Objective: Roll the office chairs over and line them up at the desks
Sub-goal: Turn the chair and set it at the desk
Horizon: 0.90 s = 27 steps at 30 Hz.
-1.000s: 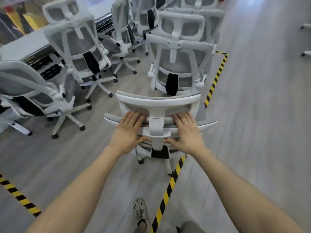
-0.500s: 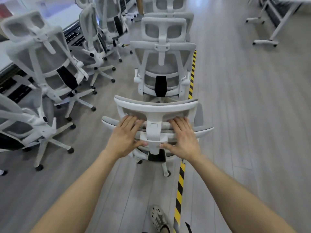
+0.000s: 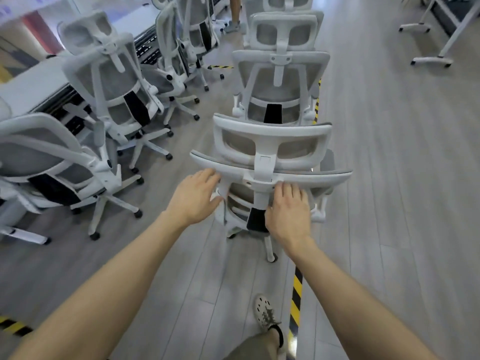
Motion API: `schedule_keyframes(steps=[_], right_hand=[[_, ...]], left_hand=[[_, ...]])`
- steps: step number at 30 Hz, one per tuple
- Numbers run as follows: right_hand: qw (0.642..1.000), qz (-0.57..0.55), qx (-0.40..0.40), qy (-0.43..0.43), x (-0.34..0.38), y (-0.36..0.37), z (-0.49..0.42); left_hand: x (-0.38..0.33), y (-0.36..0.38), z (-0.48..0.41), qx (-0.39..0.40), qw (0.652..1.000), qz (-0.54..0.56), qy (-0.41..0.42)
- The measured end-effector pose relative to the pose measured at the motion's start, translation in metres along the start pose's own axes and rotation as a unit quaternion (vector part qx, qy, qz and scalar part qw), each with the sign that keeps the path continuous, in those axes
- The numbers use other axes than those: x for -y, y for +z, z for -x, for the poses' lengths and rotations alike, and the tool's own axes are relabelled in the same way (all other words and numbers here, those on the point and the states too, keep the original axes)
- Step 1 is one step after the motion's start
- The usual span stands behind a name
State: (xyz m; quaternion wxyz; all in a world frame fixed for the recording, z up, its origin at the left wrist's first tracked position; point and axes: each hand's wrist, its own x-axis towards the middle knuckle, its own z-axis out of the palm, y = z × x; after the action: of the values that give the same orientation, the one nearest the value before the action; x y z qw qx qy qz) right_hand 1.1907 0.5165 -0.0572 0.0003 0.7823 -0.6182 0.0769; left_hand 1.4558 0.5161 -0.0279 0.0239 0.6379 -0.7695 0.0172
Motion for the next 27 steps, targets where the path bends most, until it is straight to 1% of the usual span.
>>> schedule_keyframes(steps=[1,5,6,8,13,20,24,27], right_hand=[[1.0,-0.002,0.014,-0.012,0.013,0.003,0.01],[0.985,-0.039,0.156,-0.068,0.067,0.012,0.033],[0.978,-0.054,0.18,-0.091,0.08,0.014,0.033],[0.965,-0.058,0.209,-0.145,0.105,0.02,0.028],[0.945,-0.018,0.228,-0.234,0.185,0.032,-0.008],[0.913,-0.017,0.219,-0.344,0.354,0.041,-0.081],[0.904,-0.02,0.204,-0.374,0.445,0.043,-0.125],[0.904,-0.026,0.191,-0.382,0.499,0.042,-0.153]], left_hand=[[0.012,0.001,0.02,0.017,0.999,-0.003,-0.028],[0.062,0.003,0.093,0.148,0.981,-0.029,-0.125],[0.074,0.003,0.108,0.168,0.975,-0.032,-0.14],[0.097,0.005,0.135,0.181,0.968,-0.029,-0.169],[0.156,0.009,0.188,0.186,0.953,-0.012,-0.238],[0.274,-0.002,0.241,0.17,0.929,0.007,-0.329],[0.351,-0.019,0.264,0.154,0.918,-0.014,-0.364],[0.402,-0.023,0.272,0.155,0.907,-0.041,-0.39]])
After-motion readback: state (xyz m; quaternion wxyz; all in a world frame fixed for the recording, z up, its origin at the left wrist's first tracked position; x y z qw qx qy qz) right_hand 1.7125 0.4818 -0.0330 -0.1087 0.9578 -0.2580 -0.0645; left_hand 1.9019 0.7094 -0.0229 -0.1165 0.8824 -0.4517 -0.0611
